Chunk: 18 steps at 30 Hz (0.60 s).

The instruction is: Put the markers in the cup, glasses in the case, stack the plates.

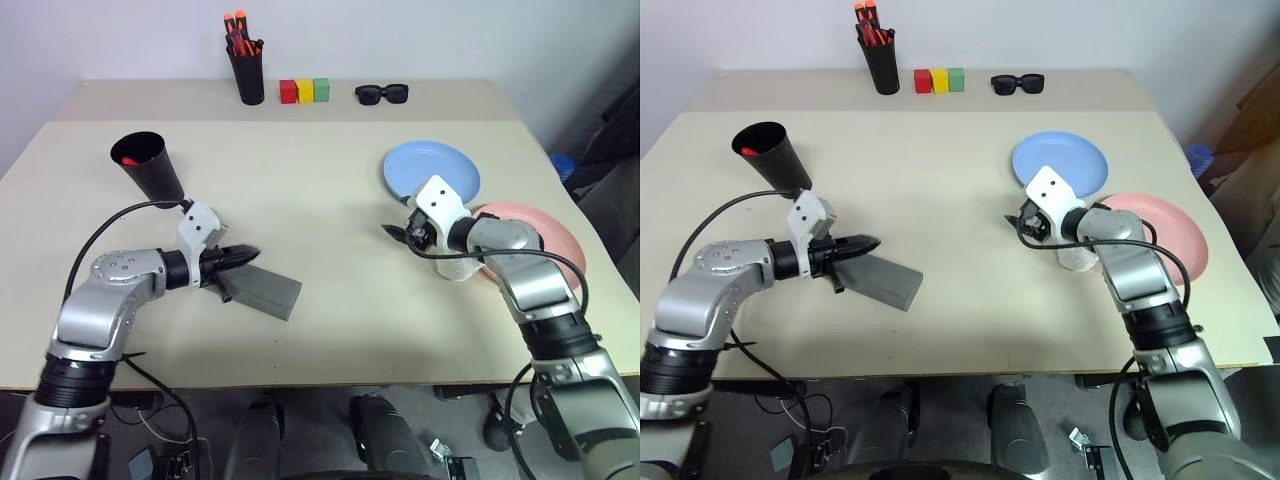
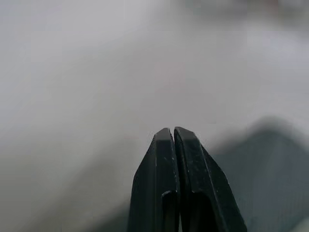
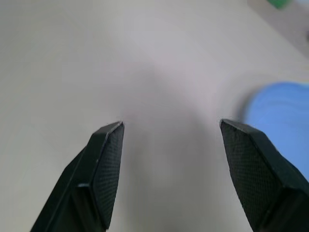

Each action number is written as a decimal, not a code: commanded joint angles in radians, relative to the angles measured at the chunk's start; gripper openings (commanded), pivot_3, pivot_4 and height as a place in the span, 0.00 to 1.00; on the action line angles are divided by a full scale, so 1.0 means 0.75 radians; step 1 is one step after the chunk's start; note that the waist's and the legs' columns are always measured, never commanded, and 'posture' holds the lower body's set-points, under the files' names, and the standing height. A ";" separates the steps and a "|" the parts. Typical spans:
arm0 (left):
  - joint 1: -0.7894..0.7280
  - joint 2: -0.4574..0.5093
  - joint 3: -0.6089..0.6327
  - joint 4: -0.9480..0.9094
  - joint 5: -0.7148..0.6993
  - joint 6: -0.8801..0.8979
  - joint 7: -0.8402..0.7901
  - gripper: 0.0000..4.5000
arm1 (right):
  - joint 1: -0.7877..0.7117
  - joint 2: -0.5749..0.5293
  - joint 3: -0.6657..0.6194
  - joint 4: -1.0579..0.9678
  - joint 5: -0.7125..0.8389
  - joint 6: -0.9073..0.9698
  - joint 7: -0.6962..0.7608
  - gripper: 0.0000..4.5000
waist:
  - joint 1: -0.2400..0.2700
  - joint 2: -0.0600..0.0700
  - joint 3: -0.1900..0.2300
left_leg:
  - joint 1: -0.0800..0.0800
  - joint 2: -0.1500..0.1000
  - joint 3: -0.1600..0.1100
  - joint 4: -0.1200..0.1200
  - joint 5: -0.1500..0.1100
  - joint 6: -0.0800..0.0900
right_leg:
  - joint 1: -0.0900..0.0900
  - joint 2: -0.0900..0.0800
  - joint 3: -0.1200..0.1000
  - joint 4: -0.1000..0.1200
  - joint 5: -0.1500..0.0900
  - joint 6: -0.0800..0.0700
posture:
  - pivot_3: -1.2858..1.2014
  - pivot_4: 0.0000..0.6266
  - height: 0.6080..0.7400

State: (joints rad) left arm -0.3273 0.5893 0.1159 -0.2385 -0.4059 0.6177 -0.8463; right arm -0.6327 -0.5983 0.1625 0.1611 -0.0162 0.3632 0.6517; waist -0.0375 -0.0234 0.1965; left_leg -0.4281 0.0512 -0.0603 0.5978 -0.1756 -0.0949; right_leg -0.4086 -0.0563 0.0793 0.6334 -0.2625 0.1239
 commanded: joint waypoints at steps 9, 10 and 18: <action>0.223 -0.071 0.042 -0.375 -0.235 -0.083 0.000 0.01 | -0.254 0.070 0.079 0.643 -0.258 -0.386 -0.222 0.71 | -0.012 0.001 0.000 | 0.001 0.000 0.000 -0.003 0.000 0.000 | -0.001 0.000 0.000 0.000 0.002 0.004 | 0.52 0.24 1.00; 0.243 -0.080 0.028 -0.387 -0.233 -0.101 -0.002 0.00 | -0.262 0.074 0.080 0.674 -0.265 -0.402 -0.224 0.66 | -0.012 0.001 0.000 | 0.002 0.000 0.000 -0.003 0.000 0.000 | 0.000 0.000 0.000 0.000 0.002 0.003 | 0.52 0.24 1.00; 0.319 -0.139 -0.080 -0.386 -0.197 -0.197 0.031 0.00 | -0.237 0.076 0.065 0.673 -0.304 -0.474 -0.246 0.01 | -0.010 0.001 0.000 | 0.002 0.000 0.000 -0.002 0.000 0.000 | 0.001 0.000 0.001 0.000 0.000 0.001 | 0.52 0.24 1.00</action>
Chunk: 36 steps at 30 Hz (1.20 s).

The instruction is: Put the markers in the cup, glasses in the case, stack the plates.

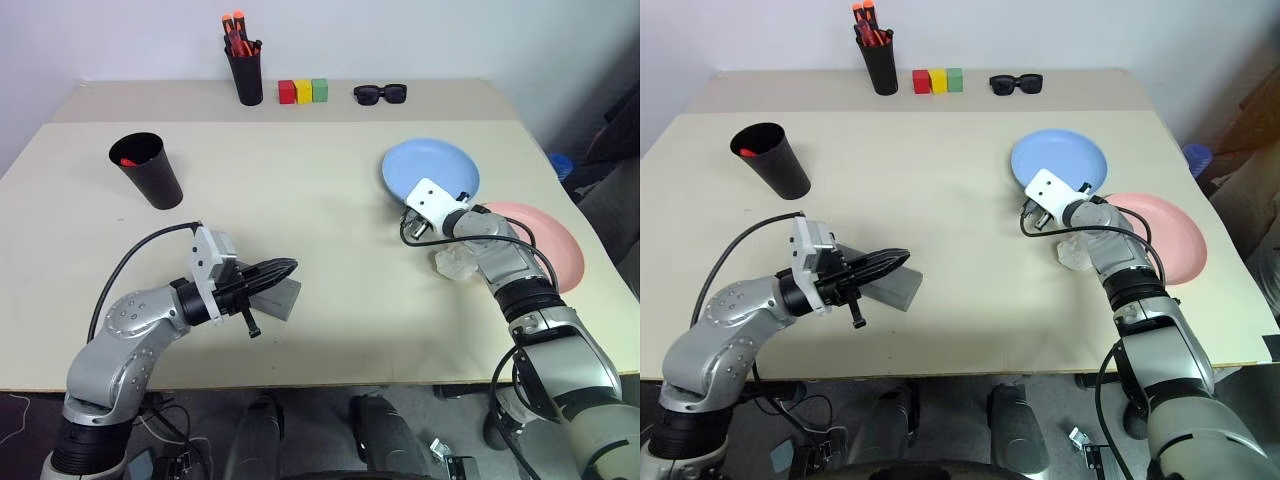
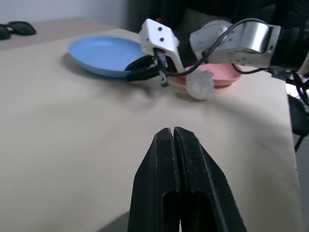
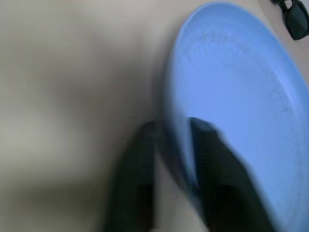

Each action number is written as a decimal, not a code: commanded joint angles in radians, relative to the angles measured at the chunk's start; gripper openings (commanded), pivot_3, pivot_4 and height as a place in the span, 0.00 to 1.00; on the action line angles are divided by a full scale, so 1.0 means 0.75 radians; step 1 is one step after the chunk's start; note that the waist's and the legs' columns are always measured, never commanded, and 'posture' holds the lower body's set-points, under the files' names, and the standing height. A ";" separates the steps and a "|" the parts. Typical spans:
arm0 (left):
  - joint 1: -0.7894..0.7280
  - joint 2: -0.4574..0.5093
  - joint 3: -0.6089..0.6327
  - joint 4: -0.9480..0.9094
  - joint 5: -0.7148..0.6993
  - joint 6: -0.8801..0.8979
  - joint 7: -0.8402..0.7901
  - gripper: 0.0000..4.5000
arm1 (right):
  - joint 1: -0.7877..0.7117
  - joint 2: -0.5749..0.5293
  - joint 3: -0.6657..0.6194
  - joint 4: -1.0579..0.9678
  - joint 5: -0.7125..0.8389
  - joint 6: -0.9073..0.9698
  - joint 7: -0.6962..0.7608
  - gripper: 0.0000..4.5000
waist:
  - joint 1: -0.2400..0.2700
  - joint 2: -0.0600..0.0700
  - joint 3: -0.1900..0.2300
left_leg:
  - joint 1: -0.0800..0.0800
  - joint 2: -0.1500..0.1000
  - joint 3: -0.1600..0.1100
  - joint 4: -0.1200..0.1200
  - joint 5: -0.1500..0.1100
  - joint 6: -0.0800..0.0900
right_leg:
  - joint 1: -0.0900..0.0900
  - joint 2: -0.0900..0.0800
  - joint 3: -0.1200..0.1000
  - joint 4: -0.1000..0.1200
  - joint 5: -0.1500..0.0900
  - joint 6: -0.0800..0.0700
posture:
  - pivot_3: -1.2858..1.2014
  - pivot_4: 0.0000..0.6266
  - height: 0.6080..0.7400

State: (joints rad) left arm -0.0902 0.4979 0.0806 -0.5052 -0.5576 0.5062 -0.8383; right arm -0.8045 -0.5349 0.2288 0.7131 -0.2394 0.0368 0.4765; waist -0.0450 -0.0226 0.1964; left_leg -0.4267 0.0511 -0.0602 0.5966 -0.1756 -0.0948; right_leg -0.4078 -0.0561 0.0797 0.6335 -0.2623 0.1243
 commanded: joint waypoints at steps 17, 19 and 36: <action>-0.093 -0.060 -0.194 0.058 0.054 -0.146 0.007 0.00 | 0.746 -0.538 -0.634 -1.094 0.285 0.297 0.379 0.01 | 0.041 0.002 0.000 | 0.000 0.000 0.000 0.001 0.000 0.000 | 0.002 0.000 0.000 -0.002 -0.001 -0.001 | 0.52 0.24 1.00; -0.114 -0.056 -0.202 0.071 0.041 -0.135 -0.017 0.00 | 0.886 -0.571 -0.729 -1.153 0.330 0.341 0.425 0.01 | 0.040 0.002 0.000 | 0.001 0.000 0.000 0.002 0.000 0.000 | 0.002 0.000 0.000 -0.002 -0.001 -0.001 | 0.52 0.24 1.00; -0.088 -0.051 -0.237 0.129 0.075 -0.200 -0.067 0.00 | 0.979 -0.501 -0.689 -1.319 0.504 0.475 0.472 0.75 | 0.003 0.006 -0.003 | 0.002 0.000 0.001 0.003 0.000 0.001 | 0.003 0.000 0.002 -0.002 0.000 -0.002 | 0.52 0.24 1.00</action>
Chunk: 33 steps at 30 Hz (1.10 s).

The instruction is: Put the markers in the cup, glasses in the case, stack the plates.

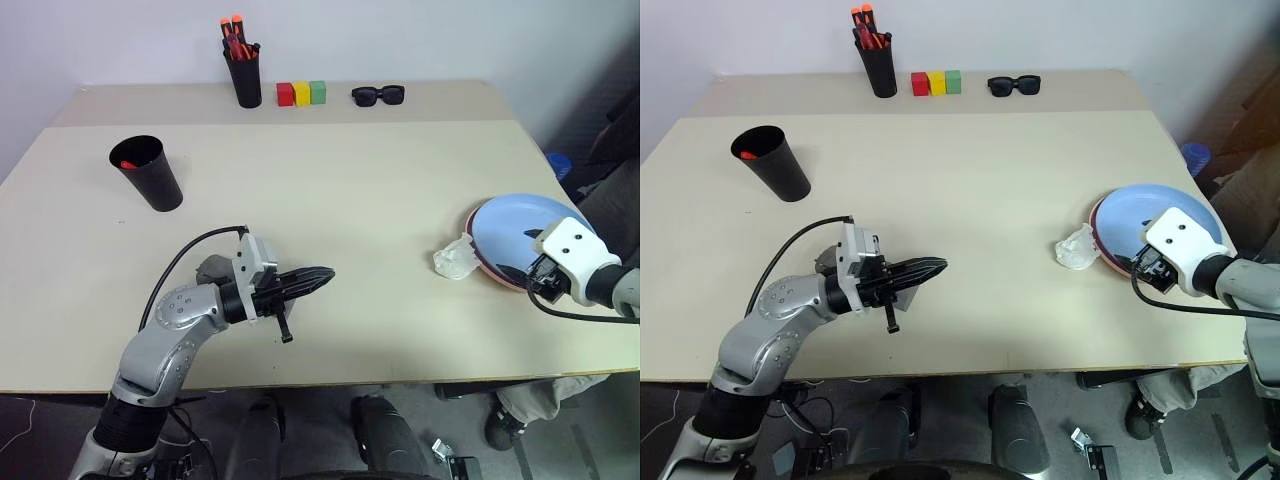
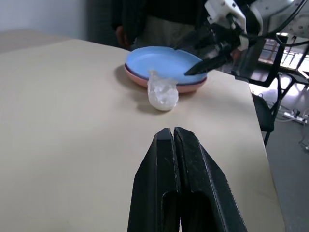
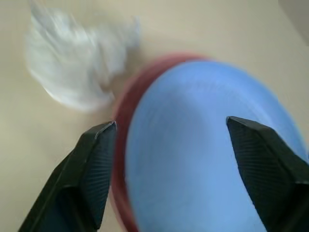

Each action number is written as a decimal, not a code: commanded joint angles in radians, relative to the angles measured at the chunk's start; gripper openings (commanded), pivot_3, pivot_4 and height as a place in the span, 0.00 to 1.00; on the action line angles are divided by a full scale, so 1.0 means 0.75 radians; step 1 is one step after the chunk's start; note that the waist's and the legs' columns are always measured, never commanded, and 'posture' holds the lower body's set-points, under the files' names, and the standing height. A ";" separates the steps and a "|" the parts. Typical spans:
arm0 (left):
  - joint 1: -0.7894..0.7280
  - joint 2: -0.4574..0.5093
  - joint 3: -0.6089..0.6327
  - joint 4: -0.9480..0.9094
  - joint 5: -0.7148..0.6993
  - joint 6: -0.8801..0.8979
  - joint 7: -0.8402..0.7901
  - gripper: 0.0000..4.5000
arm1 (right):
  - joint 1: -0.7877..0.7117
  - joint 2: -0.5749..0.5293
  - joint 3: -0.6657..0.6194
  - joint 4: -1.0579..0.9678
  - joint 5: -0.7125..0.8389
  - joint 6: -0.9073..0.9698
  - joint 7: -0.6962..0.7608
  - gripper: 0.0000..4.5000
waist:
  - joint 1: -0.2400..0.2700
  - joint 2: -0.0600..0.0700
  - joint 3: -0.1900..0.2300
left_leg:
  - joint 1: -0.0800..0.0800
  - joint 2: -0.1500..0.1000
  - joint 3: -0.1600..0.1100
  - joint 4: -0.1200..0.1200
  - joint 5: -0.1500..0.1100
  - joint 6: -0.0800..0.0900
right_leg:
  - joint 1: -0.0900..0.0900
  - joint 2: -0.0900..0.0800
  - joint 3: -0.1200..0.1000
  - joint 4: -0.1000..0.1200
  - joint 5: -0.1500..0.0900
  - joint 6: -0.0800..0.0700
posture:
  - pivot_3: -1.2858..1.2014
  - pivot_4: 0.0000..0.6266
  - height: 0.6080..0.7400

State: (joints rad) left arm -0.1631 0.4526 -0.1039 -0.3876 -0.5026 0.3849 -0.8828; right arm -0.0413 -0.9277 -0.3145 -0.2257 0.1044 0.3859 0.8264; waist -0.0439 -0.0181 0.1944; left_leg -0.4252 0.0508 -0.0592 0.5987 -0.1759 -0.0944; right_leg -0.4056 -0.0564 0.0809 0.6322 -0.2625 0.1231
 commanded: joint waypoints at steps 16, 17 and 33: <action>0.069 0.005 -0.001 -0.052 0.029 -0.077 0.019 0.00 | -0.177 0.154 0.361 0.044 -0.016 0.041 -0.055 0.35 | 0.003 0.000 0.000 | 0.000 0.000 0.000 0.000 0.000 0.000 | 0.000 0.000 0.000 0.000 0.000 0.000 | 0.52 0.24 1.00; 0.074 0.006 0.000 -0.056 0.030 -0.077 0.020 0.00 | -0.179 0.148 0.358 0.035 -0.014 0.044 -0.054 0.24 | 0.003 0.000 0.000 | 0.000 0.000 -0.001 0.000 0.000 0.000 | 0.000 0.000 0.000 0.000 0.000 0.000 | 0.52 0.24 1.00; 0.075 0.006 0.016 -0.050 0.017 -0.071 0.034 0.00 | -0.265 -0.013 0.141 0.155 -0.013 0.083 -0.100 0.00 | 0.005 -0.001 0.000 | 0.000 0.000 0.000 0.000 0.000 0.000 | 0.000 0.000 0.000 -0.001 0.000 0.000 | 0.52 0.24 1.00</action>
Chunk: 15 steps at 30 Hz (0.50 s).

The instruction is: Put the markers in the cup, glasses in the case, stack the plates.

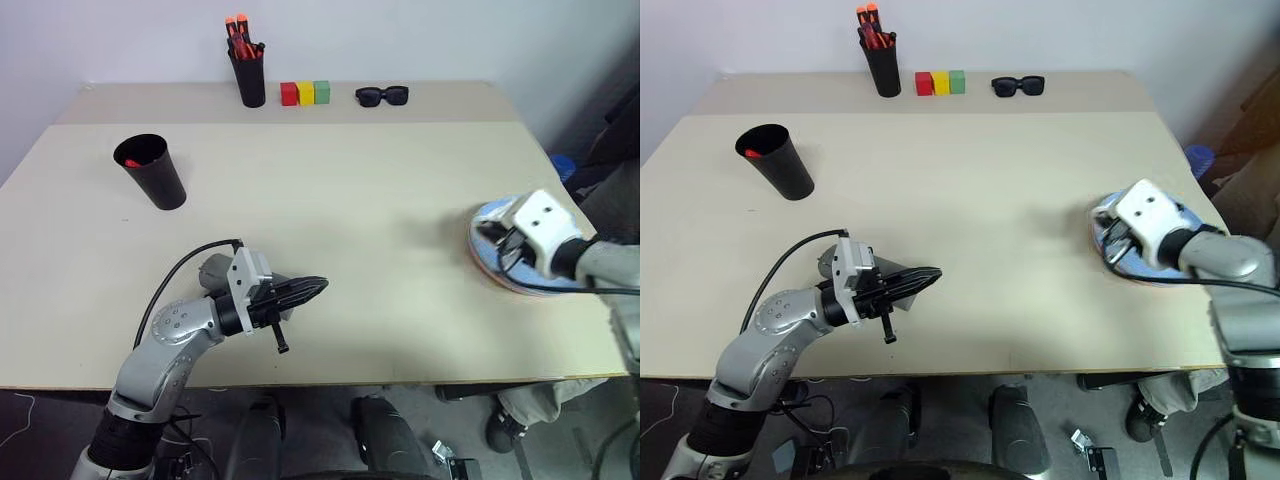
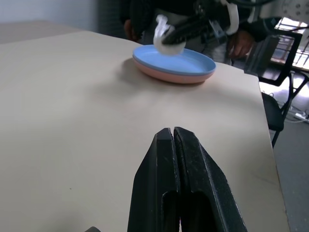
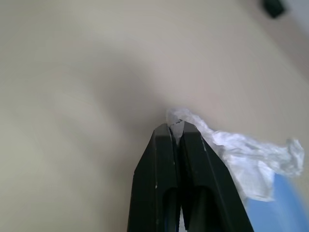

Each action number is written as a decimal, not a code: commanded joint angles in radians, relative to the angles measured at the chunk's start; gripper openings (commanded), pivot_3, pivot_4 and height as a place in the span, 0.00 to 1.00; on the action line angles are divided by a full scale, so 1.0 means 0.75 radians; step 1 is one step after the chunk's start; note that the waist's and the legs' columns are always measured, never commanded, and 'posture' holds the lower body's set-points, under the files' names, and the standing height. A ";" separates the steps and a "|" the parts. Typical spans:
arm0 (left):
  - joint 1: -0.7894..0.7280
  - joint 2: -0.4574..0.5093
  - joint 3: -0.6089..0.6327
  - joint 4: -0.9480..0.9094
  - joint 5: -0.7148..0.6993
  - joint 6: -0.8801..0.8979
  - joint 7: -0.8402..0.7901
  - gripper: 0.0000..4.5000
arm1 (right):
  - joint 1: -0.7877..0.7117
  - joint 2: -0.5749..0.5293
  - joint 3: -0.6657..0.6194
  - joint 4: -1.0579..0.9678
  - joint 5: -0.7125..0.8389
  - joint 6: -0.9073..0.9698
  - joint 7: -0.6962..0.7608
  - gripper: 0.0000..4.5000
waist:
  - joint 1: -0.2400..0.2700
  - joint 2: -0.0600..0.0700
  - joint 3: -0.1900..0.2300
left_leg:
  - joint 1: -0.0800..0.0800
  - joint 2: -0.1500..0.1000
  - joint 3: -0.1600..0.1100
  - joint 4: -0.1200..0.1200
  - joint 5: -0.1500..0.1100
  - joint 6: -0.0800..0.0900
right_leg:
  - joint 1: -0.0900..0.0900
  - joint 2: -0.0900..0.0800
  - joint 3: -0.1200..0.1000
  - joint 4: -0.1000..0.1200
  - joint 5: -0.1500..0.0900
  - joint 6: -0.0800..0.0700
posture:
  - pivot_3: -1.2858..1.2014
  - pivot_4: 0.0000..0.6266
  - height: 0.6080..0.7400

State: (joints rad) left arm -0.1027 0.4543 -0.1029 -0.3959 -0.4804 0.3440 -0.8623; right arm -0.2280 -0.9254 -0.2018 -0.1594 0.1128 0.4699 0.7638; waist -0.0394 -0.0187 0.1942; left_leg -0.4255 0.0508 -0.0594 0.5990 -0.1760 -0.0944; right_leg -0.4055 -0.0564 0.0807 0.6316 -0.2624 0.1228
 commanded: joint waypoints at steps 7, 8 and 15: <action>0.001 -0.004 0.046 -0.055 -0.008 -0.023 0.062 0.00 | -0.120 0.027 0.052 0.241 -0.077 -0.132 -0.092 0.50 | -0.008 0.001 0.000 | 0.000 0.000 0.000 0.000 0.000 0.000 | 0.000 0.000 0.000 0.000 0.000 0.000 | 0.52 0.24 1.00; 0.002 -0.002 0.052 -0.057 -0.007 -0.024 0.071 0.00 | -0.134 0.034 0.062 0.250 -0.080 -0.161 -0.091 0.61 | -0.008 0.001 0.000 | 0.000 0.000 0.000 0.000 0.000 0.000 | -0.001 0.000 0.000 0.000 0.000 0.000 | 0.52 0.24 1.00; 0.118 0.060 0.230 -0.122 -0.033 -0.021 0.149 0.00 | -0.239 0.169 0.089 0.237 0.084 -0.215 0.028 0.61 | -0.010 0.001 0.000 | 0.000 0.000 0.000 -0.001 0.000 0.000 | 0.000 0.000 0.000 0.000 0.000 0.000 | 0.52 0.24 1.00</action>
State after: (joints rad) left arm -0.0287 0.4853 0.0084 -0.4398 -0.4819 0.3383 -0.7632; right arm -0.3856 -0.8057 -0.1281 0.0471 0.1327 0.3201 0.7584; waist -0.0469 -0.0183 0.1945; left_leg -0.4253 0.0511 -0.0594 0.5980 -0.1760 -0.0943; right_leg -0.4058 -0.0562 0.0808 0.6321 -0.2623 0.1231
